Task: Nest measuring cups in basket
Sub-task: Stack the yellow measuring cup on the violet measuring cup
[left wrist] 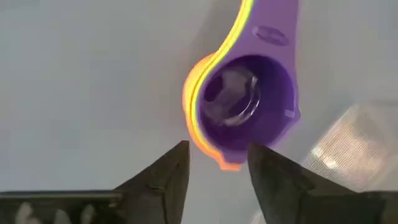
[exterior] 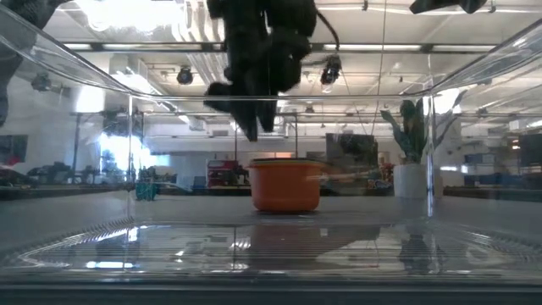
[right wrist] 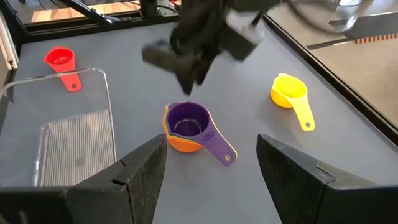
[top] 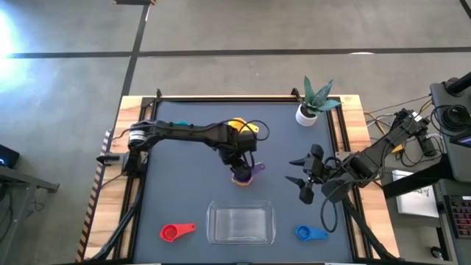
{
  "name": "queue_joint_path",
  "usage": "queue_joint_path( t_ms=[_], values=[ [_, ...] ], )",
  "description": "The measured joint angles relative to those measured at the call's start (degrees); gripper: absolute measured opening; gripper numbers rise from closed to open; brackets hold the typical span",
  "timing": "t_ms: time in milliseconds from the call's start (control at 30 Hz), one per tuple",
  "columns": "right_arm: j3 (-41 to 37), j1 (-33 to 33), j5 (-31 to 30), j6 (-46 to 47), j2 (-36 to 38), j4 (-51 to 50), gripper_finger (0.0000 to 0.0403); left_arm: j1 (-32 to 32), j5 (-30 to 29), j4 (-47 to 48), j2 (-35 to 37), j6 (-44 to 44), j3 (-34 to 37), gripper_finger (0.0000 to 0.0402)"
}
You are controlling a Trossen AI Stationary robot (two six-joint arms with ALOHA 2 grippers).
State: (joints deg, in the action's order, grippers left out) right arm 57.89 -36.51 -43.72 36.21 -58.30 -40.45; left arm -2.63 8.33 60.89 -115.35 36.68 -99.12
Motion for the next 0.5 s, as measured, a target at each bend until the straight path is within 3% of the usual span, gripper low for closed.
queue_joint_path(
  t_ms=[133,233,300,500],
  values=[
    [-0.19,0.0,-0.01,0.01,0.0,-0.01,0.0237,-0.09,-9.99,8.34,0.3,-9.95,-7.31,0.0171],
    [-0.31,0.0,0.0,0.02,0.0,-0.02,0.0237,-0.98,-16.97,7.79,0.93,-17.65,-10.21,0.018],
    [-0.33,0.0,0.02,0.02,0.0,0.0,0.0237,-2.54,-17.36,5.3,1.03,-21.89,-10.94,0.0181],
    [-1.01,-0.11,0.17,-0.77,0.0,-0.15,0.0237,-10.96,-10.02,-1.19,1.01,-31.76,-9.63,0.0172]
  ],
)
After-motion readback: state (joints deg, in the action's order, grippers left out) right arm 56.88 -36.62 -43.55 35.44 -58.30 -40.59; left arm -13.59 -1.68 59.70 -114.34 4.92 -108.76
